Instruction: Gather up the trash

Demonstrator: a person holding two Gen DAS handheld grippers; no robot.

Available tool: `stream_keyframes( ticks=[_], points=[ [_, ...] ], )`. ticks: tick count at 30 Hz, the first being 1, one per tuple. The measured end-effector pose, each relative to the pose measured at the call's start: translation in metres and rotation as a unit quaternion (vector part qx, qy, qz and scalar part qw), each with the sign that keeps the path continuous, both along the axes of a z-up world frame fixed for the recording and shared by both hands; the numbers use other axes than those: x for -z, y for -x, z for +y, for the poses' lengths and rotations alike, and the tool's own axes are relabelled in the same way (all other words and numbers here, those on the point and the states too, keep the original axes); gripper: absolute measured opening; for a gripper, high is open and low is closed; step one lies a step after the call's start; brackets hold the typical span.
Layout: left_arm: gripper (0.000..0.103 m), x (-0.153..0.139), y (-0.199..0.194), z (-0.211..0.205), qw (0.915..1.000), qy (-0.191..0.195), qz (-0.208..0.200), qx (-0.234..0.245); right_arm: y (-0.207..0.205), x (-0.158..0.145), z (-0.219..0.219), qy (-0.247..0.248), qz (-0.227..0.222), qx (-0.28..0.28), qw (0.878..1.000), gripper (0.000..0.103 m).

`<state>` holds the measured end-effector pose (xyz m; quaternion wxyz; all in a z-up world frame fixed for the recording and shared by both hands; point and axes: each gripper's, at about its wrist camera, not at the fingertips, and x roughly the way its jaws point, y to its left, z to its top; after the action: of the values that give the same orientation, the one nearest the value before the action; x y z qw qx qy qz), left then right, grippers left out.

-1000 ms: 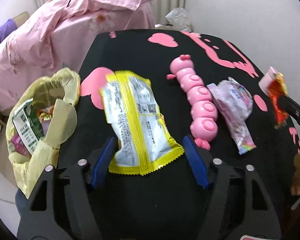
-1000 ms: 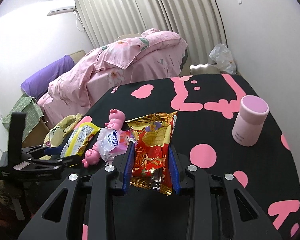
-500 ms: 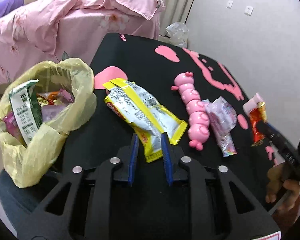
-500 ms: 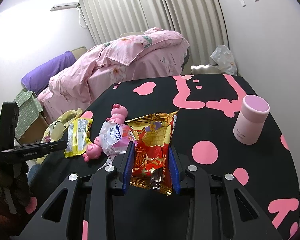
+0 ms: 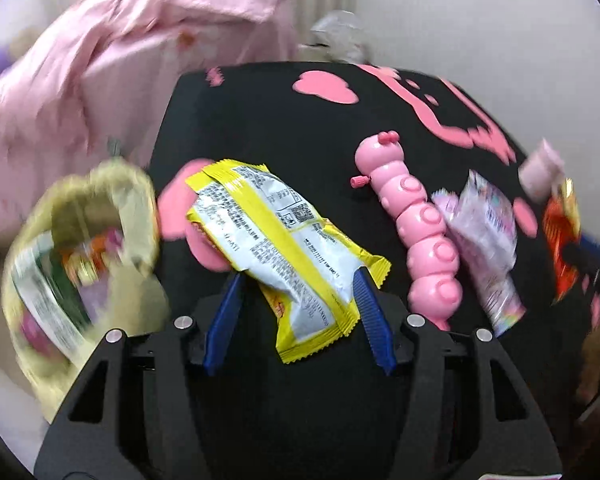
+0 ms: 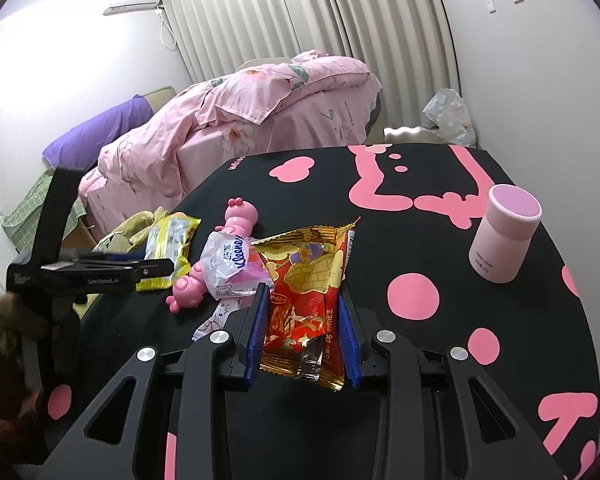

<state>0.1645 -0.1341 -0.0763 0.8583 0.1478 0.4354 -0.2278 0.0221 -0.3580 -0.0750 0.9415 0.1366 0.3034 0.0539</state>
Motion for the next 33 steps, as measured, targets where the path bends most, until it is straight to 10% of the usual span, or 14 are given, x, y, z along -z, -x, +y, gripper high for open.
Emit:
stream_keyframes(
  ticks=[4, 9, 13, 19, 33],
  points=[
    [0.054, -0.009, -0.004, 0.023, 0.9990, -0.023, -0.036, 0.011, -0.002, 0.004, 0.003, -0.003, 0.004, -0.006, 1.000, 0.032],
    [0.072, -0.012, -0.012, 0.047, 0.9907, 0.125, 0.039, -0.037, -0.004, 0.005, 0.006, -0.004, 0.004, -0.013, 1.000, 0.032],
    [0.074, -0.001, -0.020, 0.026, 0.9906, 0.104, 0.051, -0.073, -0.003, 0.005, 0.007, 0.001, 0.004, -0.010, 1.000, 0.032],
    [0.032, 0.004, -0.001, 0.006, 0.9947, 0.055, 0.021, -0.084, 0.001, 0.003, 0.009, 0.013, 0.004, -0.008, 1.000, 0.032],
    [0.029, -0.048, 0.039, 0.063, 0.9845, 0.152, -0.026, -0.084, 0.000, -0.042, 0.045, 0.047, -0.031, -0.051, 0.997, 0.032]
  ],
)
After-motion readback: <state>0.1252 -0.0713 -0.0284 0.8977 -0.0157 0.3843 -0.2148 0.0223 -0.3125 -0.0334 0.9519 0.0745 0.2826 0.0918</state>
